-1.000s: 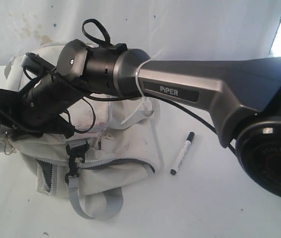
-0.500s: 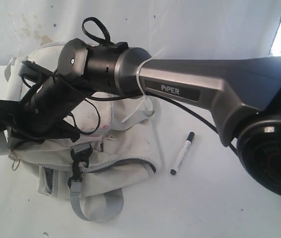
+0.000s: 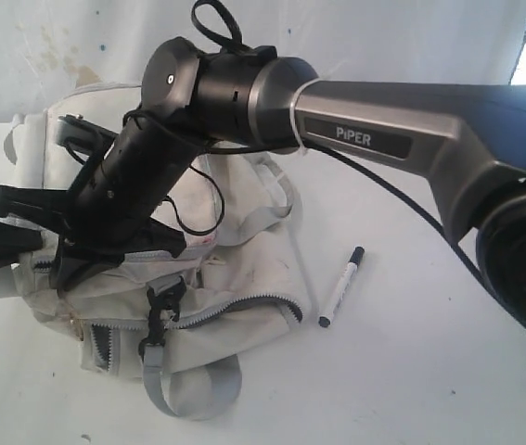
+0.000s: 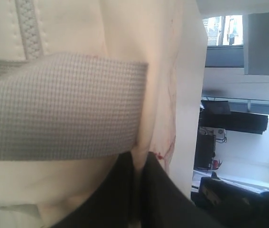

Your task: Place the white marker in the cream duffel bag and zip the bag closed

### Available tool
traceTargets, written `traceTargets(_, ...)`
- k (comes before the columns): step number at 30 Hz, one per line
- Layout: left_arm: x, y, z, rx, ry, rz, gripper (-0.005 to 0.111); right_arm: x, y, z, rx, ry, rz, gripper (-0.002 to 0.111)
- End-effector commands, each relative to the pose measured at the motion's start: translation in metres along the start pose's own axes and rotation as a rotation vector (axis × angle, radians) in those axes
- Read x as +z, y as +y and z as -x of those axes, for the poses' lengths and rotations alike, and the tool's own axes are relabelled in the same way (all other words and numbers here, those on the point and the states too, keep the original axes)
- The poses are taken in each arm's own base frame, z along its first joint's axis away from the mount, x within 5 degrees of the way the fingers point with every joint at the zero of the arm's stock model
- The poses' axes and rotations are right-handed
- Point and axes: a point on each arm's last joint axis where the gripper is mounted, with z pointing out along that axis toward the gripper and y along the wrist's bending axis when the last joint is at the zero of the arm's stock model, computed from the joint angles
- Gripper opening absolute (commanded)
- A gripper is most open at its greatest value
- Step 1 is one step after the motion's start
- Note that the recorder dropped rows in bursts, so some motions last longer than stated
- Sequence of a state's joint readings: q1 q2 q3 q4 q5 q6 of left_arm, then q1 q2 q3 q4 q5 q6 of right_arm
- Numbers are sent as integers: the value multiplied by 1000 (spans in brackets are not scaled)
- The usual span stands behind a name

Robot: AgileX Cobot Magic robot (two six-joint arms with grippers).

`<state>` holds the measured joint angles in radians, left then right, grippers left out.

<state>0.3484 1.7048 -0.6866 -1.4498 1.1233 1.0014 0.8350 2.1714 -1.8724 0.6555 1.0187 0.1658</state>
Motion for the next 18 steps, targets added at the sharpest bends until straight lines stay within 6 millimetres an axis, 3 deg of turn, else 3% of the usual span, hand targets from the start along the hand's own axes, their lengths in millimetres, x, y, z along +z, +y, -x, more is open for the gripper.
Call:
traceTargets(1,-4,6,5,-3,-54,66,0,-18,-15,-3,-16,106,-48,0)
traceTargets(9,-20,13,9,-79,-90,63,0,-33,-37,7,8,119,-58,0)
traceTargets(18,-24,18,8,-70,-67,103,0,-52,-64,21,8,73,-63,0)
